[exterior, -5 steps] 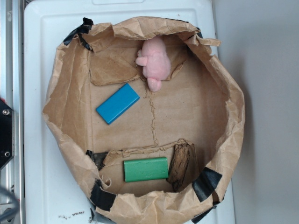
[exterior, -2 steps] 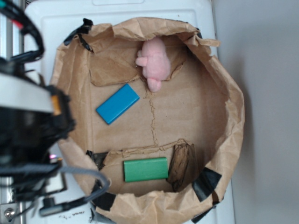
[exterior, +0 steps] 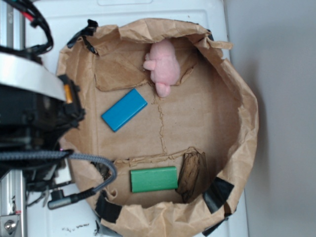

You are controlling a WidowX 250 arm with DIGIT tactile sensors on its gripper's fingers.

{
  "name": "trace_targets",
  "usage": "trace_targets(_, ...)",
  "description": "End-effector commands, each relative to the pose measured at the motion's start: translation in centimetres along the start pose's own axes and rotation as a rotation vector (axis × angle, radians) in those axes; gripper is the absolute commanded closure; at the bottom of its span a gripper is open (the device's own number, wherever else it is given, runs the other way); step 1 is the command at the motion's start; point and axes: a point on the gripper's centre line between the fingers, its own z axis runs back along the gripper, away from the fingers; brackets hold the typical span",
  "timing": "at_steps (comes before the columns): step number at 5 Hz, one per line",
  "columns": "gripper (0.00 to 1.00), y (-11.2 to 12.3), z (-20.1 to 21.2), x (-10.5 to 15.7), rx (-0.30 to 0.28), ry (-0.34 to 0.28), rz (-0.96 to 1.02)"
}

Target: Grab the blue block.

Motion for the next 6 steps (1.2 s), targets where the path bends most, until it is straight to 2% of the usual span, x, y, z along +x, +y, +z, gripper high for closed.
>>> trace_targets(1,0.00,0.3,0.5,0.3,-0.002,-0.020,0.015)
trace_targets(2,0.00,-0.3,-0.1,2.4,0.013,-0.009,0.093)
trace_targets(3,0.00,-1.3,-1.7,5.4,0.002,-0.021,0.142)
trace_targets(4,0.00,-1.4,-3.8,6.9,-0.003,-0.055,0.148)
trace_targets(5,0.00,0.3,-7.4,7.4,-0.007,-0.103,0.118)
trace_targets(6,0.00,1.6,-9.7,7.9,0.003,-0.117,0.116)
